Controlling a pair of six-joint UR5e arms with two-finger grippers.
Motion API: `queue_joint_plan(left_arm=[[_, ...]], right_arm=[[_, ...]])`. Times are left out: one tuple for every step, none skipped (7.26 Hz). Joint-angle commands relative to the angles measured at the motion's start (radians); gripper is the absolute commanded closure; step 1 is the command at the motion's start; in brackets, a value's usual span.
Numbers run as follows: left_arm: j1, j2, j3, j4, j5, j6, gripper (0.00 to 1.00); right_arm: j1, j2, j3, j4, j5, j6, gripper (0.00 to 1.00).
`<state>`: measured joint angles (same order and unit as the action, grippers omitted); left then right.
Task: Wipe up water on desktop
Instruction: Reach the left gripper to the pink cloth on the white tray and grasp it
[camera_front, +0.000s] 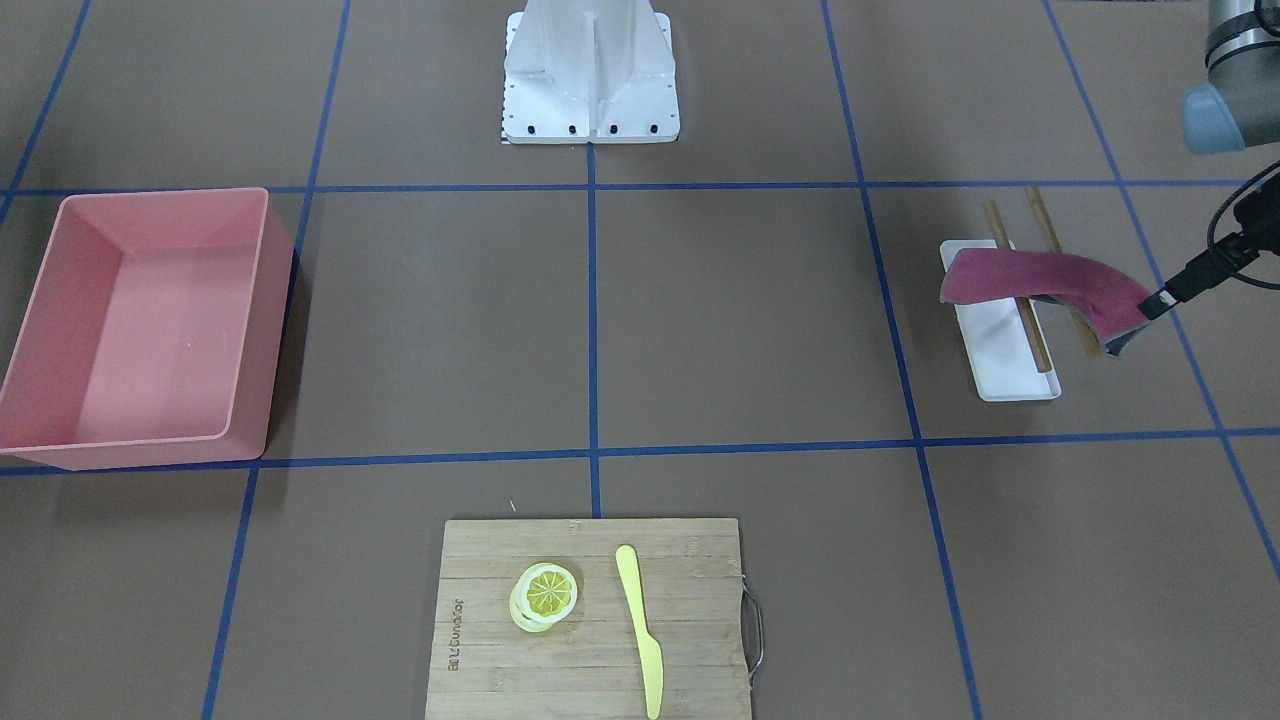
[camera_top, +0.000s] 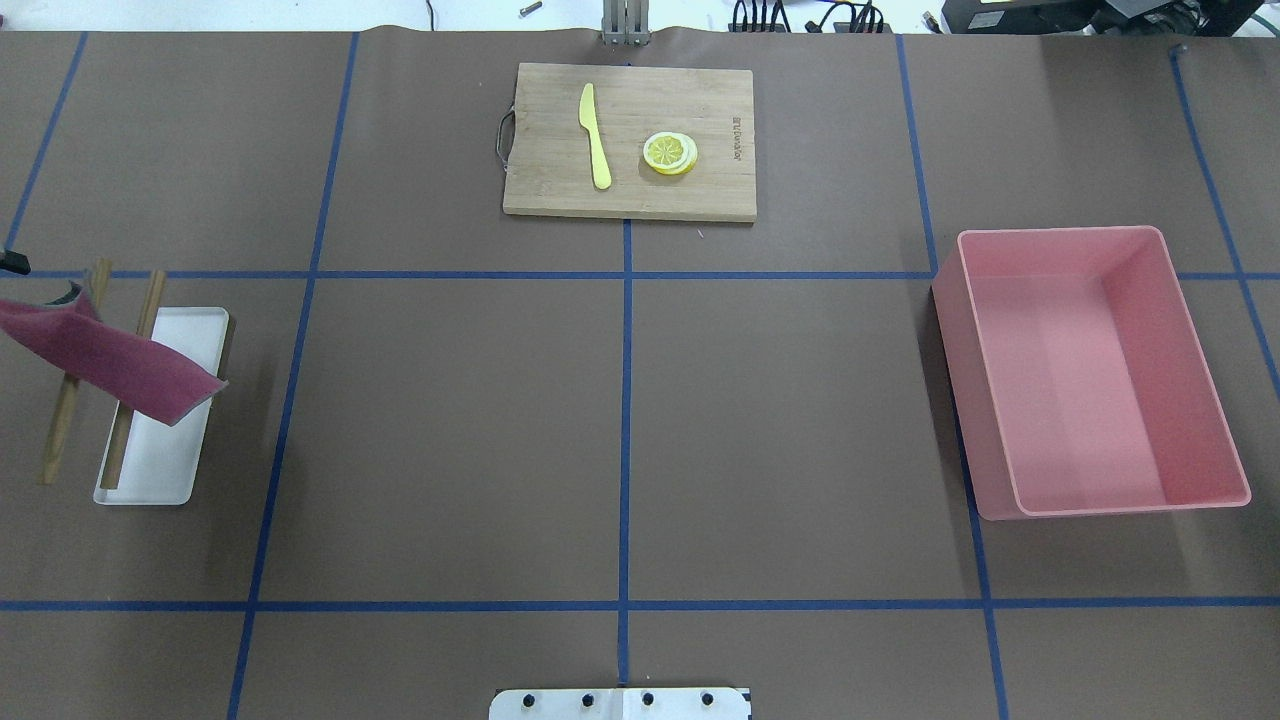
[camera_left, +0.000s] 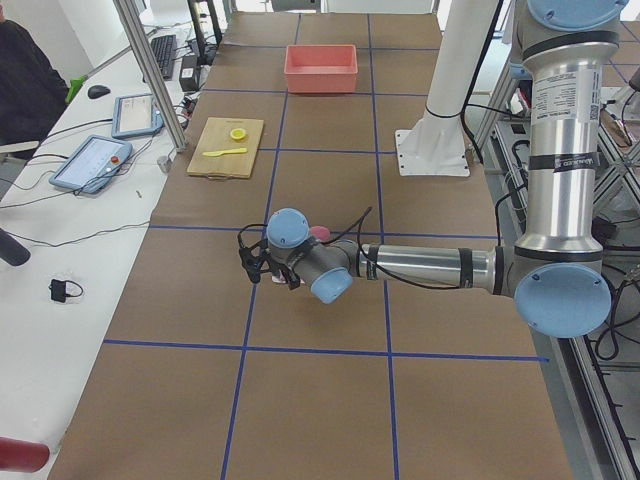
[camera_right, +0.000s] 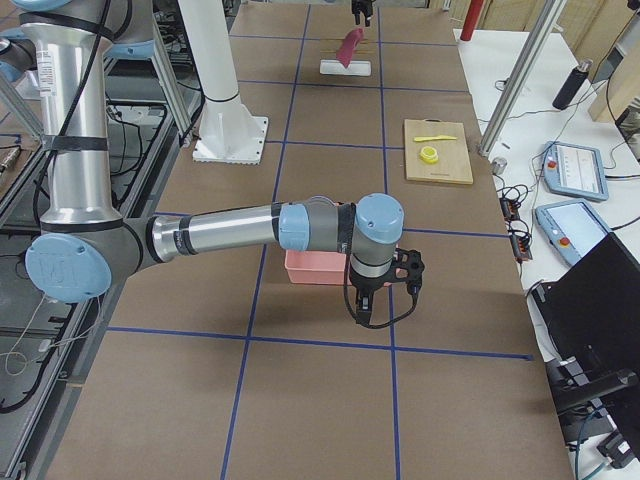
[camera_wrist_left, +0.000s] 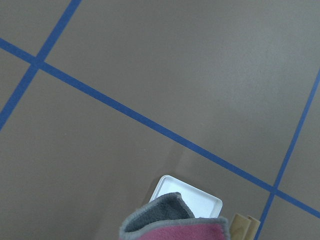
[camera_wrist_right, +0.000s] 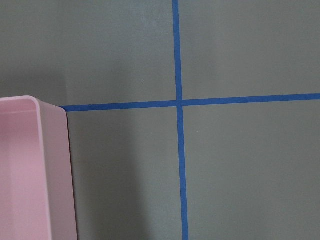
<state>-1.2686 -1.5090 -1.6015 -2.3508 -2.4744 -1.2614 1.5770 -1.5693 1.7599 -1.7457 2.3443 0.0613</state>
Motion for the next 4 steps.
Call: queue_joint_plan(left_arm=[[0.014, 0.021, -0.005, -0.027, -0.001, -0.007, 0.02], [0.014, 0.018, -0.005, -0.028, -0.001, -0.006, 0.02], [0.014, 0.012, -0.002, -0.028, -0.001, -0.006, 0.03], [0.017, 0.010, -0.002, -0.028, -0.001, -0.007, 0.09]], right_arm=[[0.000, -0.003, 0.001, 0.000, 0.001, 0.000, 0.00], [0.001, -0.008, 0.001, 0.000, 0.001, 0.000, 0.00], [0.000, -0.006, 0.000, 0.000, 0.003, 0.000, 0.00], [0.000, -0.006, 0.001, 0.000, 0.004, 0.000, 0.00]])
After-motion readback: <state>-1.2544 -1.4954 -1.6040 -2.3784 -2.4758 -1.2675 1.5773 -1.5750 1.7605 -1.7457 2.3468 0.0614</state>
